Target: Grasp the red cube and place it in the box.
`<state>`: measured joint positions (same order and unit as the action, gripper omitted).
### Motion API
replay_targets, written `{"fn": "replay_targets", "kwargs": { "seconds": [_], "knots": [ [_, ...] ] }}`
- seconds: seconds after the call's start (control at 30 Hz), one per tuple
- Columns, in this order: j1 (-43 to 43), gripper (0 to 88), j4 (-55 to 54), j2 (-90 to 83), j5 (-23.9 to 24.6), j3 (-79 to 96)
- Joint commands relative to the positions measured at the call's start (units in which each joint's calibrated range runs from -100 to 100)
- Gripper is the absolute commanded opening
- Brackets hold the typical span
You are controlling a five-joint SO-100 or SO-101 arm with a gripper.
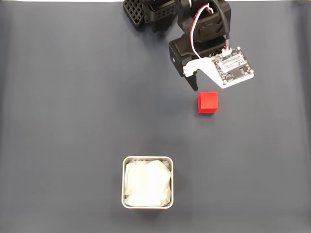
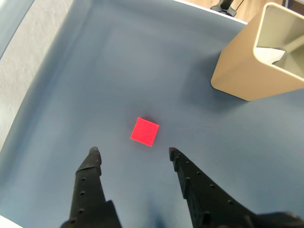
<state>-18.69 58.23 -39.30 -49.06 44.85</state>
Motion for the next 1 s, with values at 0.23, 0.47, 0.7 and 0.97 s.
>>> {"fn": "replay_targets", "kwargs": {
  "seconds": [0.23,0.47,0.7,0.97],
  "knots": [
    [-1.1,35.2,-5.4,0.5,-1.9,3.3],
    [-1.6,36.5,-7.2,1.7,-2.0,4.5],
    [-1.8,37.4,-10.3,2.2,-2.3,7.8],
    [-1.8,37.9,-13.2,3.9,-2.7,9.5]
  ]
}}
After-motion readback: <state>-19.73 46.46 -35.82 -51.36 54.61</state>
